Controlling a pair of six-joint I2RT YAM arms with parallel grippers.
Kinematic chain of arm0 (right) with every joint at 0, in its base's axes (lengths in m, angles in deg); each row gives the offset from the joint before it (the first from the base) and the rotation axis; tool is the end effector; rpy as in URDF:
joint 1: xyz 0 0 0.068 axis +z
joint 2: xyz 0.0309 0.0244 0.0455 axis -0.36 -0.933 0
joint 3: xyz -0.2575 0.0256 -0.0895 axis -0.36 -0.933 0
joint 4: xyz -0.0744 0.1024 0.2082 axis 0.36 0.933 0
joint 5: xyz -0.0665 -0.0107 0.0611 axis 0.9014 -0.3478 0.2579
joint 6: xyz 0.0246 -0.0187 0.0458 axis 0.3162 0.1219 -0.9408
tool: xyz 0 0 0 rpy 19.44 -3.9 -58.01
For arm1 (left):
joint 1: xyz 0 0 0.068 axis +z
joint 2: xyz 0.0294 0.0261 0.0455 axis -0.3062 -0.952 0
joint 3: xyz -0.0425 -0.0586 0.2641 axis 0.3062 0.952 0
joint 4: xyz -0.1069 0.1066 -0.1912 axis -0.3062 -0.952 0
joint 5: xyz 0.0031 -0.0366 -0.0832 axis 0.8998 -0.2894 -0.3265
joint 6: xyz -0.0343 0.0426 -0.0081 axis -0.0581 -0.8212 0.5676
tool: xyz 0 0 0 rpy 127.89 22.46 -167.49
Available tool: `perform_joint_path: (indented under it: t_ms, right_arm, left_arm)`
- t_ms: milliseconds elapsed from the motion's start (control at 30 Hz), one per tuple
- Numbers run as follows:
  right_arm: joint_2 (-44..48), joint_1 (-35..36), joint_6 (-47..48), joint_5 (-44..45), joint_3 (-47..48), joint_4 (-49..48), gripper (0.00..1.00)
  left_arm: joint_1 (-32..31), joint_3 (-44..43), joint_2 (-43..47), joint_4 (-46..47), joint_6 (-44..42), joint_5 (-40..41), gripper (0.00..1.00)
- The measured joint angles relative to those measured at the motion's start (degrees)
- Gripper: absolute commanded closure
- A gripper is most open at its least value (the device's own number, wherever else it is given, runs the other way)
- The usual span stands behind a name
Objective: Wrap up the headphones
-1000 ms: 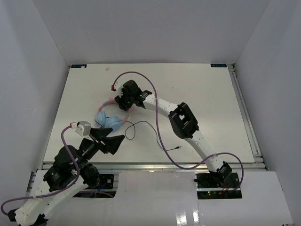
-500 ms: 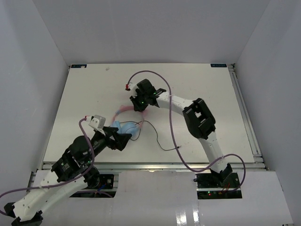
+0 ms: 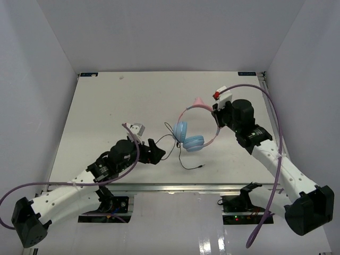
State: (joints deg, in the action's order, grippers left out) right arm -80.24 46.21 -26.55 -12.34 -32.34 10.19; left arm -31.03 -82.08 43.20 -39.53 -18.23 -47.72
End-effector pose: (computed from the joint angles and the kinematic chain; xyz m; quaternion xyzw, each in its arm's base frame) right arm 0.2075 0.0965 0.3282 -0.2493 0.7687 0.0645 0.5855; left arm 0.1071 -0.1174 0.2472 0.0912 0.8299 -0.3293 0.4411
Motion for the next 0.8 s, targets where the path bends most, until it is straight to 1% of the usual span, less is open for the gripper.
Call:
perform_joint_path:
  t_ms: [133,267,333,433,500,633,800]
  right_arm:
    - [4.02,-6.52,0.35,-1.06,-1.59,3.5,0.92]
    - [5.03,-11.52,-1.52,-6.63,2.42,6.22,0.92]
    - [4.94,-14.18,-3.58,-10.14,5.58,7.87,0.92]
    - [4.65,-16.64,-7.33,-14.63,9.97,8.8,0.92]
    - [4.17,-17.4,-10.2,-17.81,12.39,9.19,0.92]
    - [3.37,-17.6,-14.51,-22.53,14.41,9.27,0.92]
    - [3.5,-17.65,-16.89,-25.07,14.43,10.56,0.92]
  left_arm:
    - [-2.63,1.85,-3.48,5.17,-1.14,-0.52,0.02]
    - [-3.76,5.9,-0.04,15.15,-9.74,-0.3,0.02]
    - [-3.78,11.04,2.16,24.56,-14.77,-0.94,0.02]
    - [-3.76,17.21,2.21,34.7,-20.15,-2.36,0.02]
    - [-3.76,17.85,-1.63,39.31,-23.19,-2.79,0.02]
    - [-3.76,12.53,-15.16,47.92,-28.5,-2.5,0.02]
    - [-3.75,7.09,-23.96,56.03,-32.96,-0.68,0.02]
